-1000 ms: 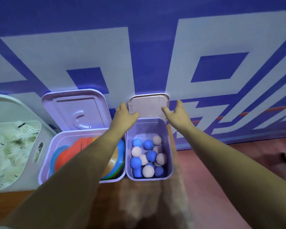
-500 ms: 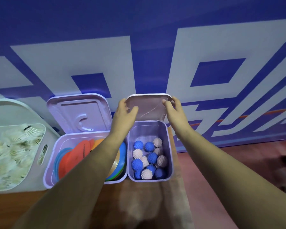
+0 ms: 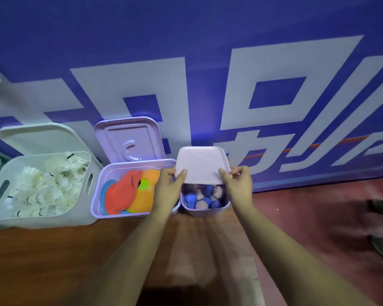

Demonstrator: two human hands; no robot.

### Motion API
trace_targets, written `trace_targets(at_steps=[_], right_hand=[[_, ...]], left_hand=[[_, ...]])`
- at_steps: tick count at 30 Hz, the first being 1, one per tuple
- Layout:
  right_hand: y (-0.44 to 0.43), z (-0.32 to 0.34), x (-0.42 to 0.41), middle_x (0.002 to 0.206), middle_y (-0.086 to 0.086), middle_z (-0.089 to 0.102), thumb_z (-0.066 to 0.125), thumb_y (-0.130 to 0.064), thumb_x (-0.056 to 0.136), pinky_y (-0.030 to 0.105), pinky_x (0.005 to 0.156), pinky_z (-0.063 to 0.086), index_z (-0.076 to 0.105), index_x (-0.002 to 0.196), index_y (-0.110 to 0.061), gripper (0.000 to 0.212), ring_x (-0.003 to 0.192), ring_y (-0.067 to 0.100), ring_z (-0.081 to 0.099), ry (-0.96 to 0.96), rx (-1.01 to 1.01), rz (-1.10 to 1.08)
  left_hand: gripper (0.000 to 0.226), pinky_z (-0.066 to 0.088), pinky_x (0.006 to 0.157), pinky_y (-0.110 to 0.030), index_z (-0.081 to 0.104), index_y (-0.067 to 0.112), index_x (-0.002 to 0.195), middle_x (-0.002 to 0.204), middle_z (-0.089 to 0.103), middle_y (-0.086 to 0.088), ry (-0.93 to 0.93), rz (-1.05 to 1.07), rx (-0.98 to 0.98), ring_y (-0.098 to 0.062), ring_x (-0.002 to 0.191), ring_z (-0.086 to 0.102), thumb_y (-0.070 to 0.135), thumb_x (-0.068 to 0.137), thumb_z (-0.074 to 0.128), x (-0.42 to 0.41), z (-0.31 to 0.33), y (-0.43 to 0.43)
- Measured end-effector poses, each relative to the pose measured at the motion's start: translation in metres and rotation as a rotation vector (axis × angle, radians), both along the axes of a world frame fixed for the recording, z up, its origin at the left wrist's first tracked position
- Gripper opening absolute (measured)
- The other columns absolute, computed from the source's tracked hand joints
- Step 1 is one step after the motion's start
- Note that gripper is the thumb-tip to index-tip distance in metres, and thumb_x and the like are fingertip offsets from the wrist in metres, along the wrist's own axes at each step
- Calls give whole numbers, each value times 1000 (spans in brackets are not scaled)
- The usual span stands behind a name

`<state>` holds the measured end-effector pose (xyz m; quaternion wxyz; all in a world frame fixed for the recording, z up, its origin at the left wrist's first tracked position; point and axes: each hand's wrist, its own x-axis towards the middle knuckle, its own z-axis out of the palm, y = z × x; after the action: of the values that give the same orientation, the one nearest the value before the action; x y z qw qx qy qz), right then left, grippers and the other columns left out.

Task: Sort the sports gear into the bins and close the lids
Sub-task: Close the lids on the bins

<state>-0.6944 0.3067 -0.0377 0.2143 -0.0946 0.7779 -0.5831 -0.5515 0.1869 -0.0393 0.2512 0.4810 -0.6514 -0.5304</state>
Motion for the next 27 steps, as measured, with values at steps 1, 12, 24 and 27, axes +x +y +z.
trace_targets(at_steps=[1, 12, 24, 27], right_hand=[[6, -7, 6, 91, 2, 62, 71, -18, 80, 34, 72, 49, 50, 93, -12, 26, 85, 25, 61, 2, 44, 25], [20, -63, 20, 108, 8, 60, 44, 5, 68, 40, 86, 52, 61, 116, -10, 53, 99, 31, 58, 162, 372, 230], [8, -78, 6, 111, 9, 52, 46, 11, 74, 31, 88, 44, 61, 121, -2, 51, 104, 30, 53, 252, 396, 172], [13, -77, 3, 111, 6, 49, 45, 11, 76, 35, 89, 48, 60, 121, -4, 49, 101, 28, 55, 248, 351, 171]], left_hand=[[31, 48, 82, -34, 51, 15, 93, 100, 67, -4, -44, -16, 0, -21, 95, 63, 35, 83, 72, 8, -11, 4], [59, 33, 111, -32, 44, 5, 140, 143, 46, -10, -399, -261, -104, -25, 132, 43, 7, 85, 63, 28, -63, 25], [54, 40, 106, -33, 48, 6, 138, 135, 54, -12, -354, -261, -211, -28, 123, 51, -2, 85, 58, 20, -71, 11], [57, 42, 106, -42, 47, 10, 141, 138, 53, -7, -335, -243, -210, -25, 125, 51, 2, 86, 59, 21, -77, 13]])
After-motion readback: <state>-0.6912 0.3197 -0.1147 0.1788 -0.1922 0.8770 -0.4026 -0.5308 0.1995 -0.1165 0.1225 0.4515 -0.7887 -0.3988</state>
